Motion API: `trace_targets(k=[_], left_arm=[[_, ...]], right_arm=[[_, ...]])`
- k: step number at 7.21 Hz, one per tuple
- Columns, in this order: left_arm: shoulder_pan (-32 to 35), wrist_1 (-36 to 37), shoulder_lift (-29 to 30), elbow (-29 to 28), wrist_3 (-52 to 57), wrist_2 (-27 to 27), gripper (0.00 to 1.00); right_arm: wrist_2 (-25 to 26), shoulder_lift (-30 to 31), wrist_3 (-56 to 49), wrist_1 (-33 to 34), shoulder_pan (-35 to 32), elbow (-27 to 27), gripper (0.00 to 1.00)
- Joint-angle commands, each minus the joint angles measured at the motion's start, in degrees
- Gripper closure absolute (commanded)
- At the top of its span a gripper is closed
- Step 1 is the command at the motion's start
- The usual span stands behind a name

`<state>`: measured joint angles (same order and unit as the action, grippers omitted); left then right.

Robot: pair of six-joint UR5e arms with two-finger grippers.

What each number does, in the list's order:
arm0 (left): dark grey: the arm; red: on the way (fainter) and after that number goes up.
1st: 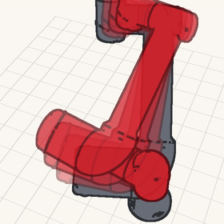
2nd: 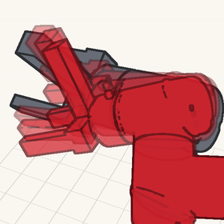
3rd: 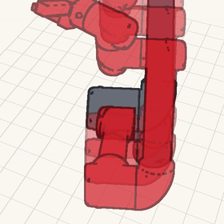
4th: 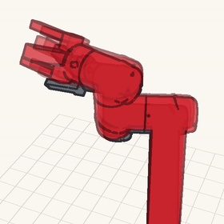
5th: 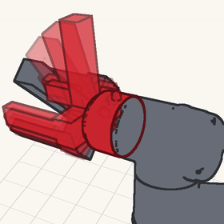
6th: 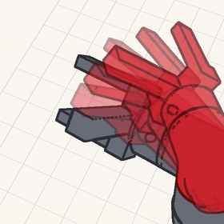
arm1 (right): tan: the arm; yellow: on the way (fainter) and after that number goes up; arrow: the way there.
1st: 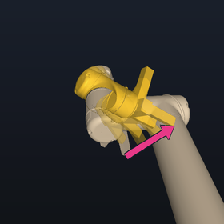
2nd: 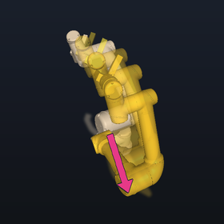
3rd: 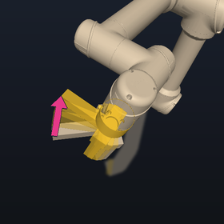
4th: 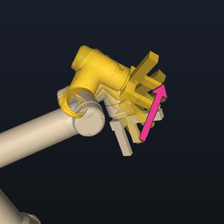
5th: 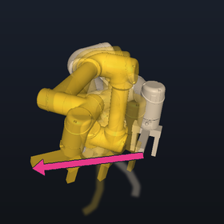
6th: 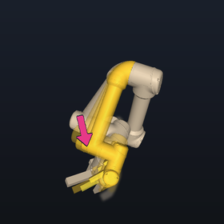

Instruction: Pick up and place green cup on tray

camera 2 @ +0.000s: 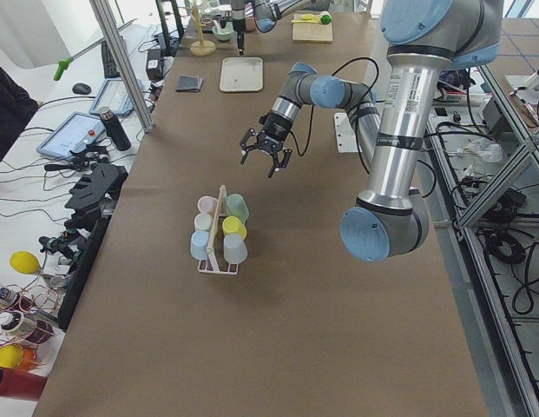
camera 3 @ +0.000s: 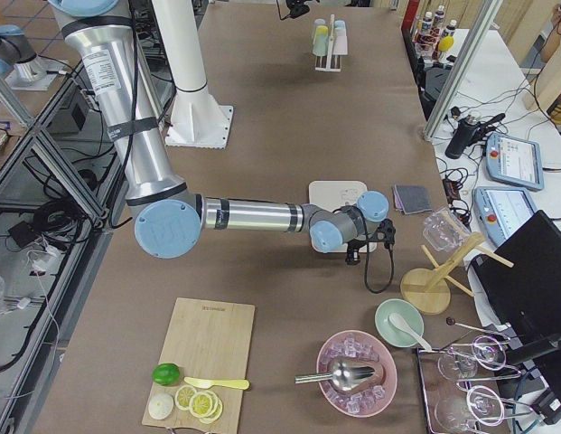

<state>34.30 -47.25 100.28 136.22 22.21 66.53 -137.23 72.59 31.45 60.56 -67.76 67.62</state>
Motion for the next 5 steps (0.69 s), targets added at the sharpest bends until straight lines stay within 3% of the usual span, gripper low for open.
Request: trace_targets(k=[1,2,3,4,5], left_arm=[[-4.0,-0.9,-4.3,-1.0,-5.8,-8.4,0.02],[-5.4,-8.9,-11.2,-0.8,-6.2,-8.7,0.02],[-7.0,-22.4,-22.0,-1.0,-6.0,-11.3,0.02],[-13.0,-30.4,-27.8,-1.3,-6.1,-18.4,0.02],[-14.8,-31.2,-29.6,-1.0,-6.3,-20.0,0.02]], right_arm=[[0.1,-1.2,-0.1,0.0,1.1,-1.6,0.29],[0.3,-1.5,-0.2,0.0,1.5,-2.1,0.29],[0.5,-1.5,-0.2,0.0,2.0,-2.2,0.29],[0.6,-1.5,-0.2,0.0,2.0,-2.2,0.3],[0.6,-1.5,-0.2,0.0,2.1,-2.2,0.35]])
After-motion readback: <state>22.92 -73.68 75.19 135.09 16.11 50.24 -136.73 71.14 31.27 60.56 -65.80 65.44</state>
